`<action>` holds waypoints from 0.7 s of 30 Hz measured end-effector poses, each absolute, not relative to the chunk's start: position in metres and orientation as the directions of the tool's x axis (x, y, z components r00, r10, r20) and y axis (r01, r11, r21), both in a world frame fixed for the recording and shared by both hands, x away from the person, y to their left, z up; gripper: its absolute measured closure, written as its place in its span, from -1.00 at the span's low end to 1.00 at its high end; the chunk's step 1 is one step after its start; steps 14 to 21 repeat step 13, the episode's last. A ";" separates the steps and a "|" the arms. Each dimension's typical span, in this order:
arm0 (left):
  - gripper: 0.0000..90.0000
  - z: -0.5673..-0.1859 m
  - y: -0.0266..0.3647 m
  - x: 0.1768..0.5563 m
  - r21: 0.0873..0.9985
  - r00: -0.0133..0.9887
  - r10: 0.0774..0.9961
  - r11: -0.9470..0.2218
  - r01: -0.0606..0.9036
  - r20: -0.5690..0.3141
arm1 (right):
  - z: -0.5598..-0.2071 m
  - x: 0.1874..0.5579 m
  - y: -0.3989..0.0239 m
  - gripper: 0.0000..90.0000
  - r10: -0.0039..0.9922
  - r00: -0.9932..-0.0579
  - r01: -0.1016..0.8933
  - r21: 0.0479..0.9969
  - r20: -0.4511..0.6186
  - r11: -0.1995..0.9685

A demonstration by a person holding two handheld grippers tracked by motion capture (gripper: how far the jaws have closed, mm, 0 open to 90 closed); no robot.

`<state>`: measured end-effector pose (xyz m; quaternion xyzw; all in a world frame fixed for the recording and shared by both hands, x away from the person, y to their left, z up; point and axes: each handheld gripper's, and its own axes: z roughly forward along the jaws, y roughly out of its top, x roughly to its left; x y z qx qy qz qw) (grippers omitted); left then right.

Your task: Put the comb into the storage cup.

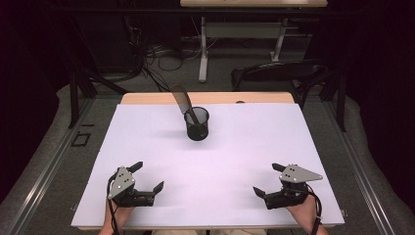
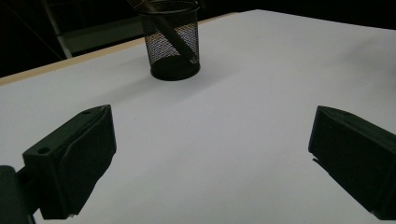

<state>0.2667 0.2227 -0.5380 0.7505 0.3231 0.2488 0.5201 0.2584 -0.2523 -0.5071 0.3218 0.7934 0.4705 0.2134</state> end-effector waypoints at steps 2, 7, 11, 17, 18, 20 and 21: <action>-0.98 -0.538 0.223 0.267 0.941 0.667 0.744 -0.250 0.228 0.036 | -0.508 0.257 -0.253 -1.00 0.715 -0.699 0.311 0.886 -0.033 0.344; -0.98 -0.538 0.223 0.267 0.942 0.665 0.746 -0.247 0.227 0.035 | -0.508 0.257 -0.255 -1.00 0.717 -0.696 0.305 0.889 -0.037 0.342; -0.98 -0.538 0.223 0.267 0.941 0.665 0.746 -0.249 0.229 0.035 | -0.509 0.257 -0.255 -1.00 0.717 -0.697 0.307 0.890 -0.031 0.337; -0.98 -0.538 0.222 0.267 0.940 0.667 0.744 -0.252 0.229 0.037 | -0.508 0.256 -0.256 -1.00 0.718 -0.696 0.307 0.891 -0.029 0.334; -0.98 -0.538 0.222 0.267 0.940 0.667 0.744 -0.252 0.229 0.037 | -0.508 0.256 -0.256 -1.00 0.718 -0.696 0.307 0.891 -0.029 0.334; -0.98 -0.538 0.222 0.267 0.940 0.667 0.744 -0.252 0.229 0.037 | -0.508 0.256 -0.256 -1.00 0.718 -0.696 0.307 0.891 -0.029 0.334; -0.98 -0.538 0.222 0.267 0.940 0.667 0.744 -0.252 0.229 0.037 | -0.508 0.256 -0.256 -1.00 0.718 -0.696 0.307 0.891 -0.029 0.334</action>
